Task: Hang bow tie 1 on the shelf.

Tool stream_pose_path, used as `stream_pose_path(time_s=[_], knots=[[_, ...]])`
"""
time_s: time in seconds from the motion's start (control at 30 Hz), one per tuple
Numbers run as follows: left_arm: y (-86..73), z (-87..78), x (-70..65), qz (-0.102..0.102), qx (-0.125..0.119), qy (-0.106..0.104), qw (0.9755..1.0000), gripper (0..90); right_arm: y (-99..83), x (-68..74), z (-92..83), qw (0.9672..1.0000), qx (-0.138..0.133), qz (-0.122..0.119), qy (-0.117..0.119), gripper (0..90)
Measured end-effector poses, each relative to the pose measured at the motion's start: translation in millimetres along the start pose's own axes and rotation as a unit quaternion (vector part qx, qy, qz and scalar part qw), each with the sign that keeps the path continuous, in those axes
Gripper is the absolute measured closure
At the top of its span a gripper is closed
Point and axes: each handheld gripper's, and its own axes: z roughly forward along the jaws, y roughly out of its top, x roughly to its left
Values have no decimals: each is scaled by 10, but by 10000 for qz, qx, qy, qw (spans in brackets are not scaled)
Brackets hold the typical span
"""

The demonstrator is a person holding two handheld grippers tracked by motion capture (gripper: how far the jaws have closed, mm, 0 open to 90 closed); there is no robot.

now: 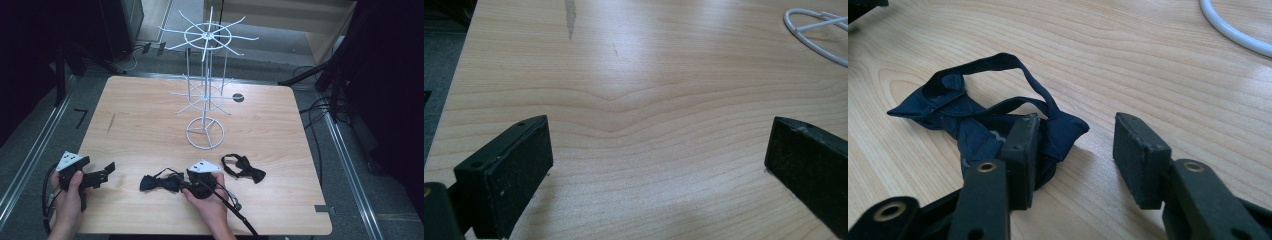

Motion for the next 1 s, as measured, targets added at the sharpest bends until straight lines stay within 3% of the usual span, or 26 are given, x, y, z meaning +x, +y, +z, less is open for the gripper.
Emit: stream_pose_path(time_s=[0.27, 0.53, 1.0], knots=[[0, 0, -1, 0, 5, 5, 10000, 0, 1, 55, 15, 9986, 53, -370, -365, 734], [0, 0, 2, -10, 8, 3, 10000, 0, -4, 42, -3, 9984, 57, -380, -422, 814], [0, 1, 3, -11, 9, -4, 10000, 0, 78, 34, -209, 9962, -594, -454, -447, 839]])
